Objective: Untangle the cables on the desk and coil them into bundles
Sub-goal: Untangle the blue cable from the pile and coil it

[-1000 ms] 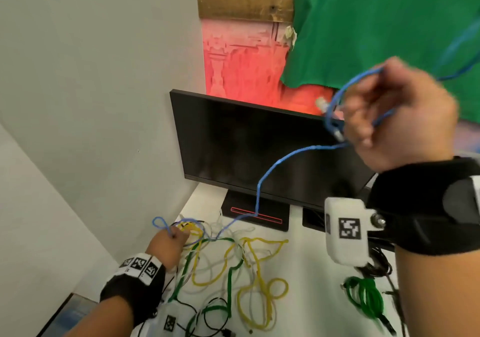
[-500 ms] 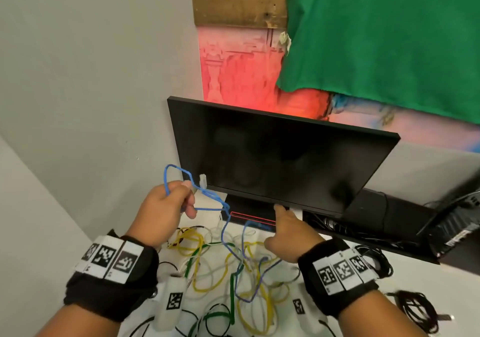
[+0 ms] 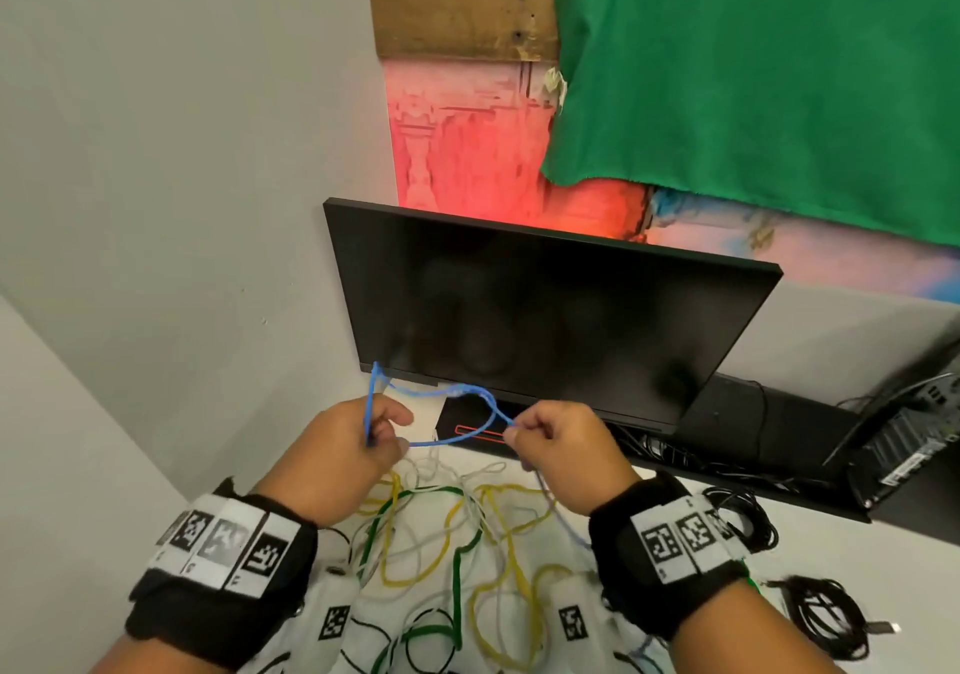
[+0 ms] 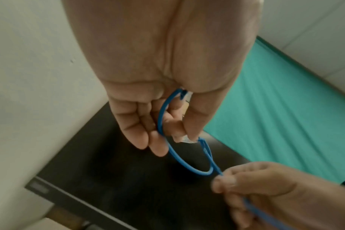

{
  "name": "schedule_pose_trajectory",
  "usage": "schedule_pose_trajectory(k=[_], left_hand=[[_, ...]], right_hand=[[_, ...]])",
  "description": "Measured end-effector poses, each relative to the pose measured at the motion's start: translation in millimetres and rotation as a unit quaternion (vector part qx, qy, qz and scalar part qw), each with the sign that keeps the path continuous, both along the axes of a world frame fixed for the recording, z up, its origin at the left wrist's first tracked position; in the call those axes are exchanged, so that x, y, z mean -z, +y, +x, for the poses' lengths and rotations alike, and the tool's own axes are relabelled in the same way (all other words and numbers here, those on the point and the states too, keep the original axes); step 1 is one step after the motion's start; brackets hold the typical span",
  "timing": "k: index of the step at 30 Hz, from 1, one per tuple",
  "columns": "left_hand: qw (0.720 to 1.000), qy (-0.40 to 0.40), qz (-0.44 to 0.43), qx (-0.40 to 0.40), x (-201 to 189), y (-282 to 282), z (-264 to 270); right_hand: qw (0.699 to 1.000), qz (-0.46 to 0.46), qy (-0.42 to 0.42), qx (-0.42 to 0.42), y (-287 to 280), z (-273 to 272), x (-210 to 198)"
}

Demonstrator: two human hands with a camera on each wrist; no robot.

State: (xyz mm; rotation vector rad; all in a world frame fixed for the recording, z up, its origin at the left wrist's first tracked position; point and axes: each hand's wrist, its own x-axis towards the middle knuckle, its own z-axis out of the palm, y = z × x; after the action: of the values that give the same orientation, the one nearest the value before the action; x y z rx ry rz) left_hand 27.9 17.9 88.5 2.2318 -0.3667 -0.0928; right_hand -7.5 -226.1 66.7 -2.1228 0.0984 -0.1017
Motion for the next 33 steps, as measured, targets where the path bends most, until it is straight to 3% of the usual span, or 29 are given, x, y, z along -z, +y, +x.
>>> schedule_pose_trajectory(k=[5,8,12,15,18,20,22,25,26,29,33], left_hand=[[0.976,-0.074,-0.126,-0.165,5,29,15],[0.96,-0.072,-0.179,-0.203,5,40,19],[0.96,0.045,-0.246,-0.123,5,30,14],[0.983,0.088,-0.157,-0.023,9,9,4],[0.99,0.104,-0.087,0.042,8,-10,-8],[0.974,0.159,-0.153,0.054,6,-20,-15],[0.94,0.215,-0.26,0.055,3,-28,-21],[0.888,0.277,-0.363,0.063,3,-25,-25],[0.886,0.286,-0.358,0.071,5,-21,-24],[0.931,0.255,-0.242,0.099,15,-11,-23],[0.952,0.2,-0.213,0.096,19,-6,-20]], right_hand=[[0.995,-0.001,-0.001,0.104,-38,-3,17],[0.988,-0.038,0.082,0.121,-51,-11,34],[0.965,-0.18,0.19,0.032,-37,-19,42],[0.954,-0.252,0.161,0.002,-15,-21,29],[0.984,-0.173,0.004,-0.034,10,-23,9],[0.989,-0.122,-0.033,-0.074,24,-21,3],[0.992,-0.06,-0.042,-0.102,31,-21,3],[0.993,0.065,-0.062,-0.072,24,-17,1],[0.991,0.106,-0.077,-0.04,18,-15,-2],[0.972,0.2,-0.122,0.028,-4,-10,-13],[0.983,0.115,-0.143,0.006,-22,-15,-20]])
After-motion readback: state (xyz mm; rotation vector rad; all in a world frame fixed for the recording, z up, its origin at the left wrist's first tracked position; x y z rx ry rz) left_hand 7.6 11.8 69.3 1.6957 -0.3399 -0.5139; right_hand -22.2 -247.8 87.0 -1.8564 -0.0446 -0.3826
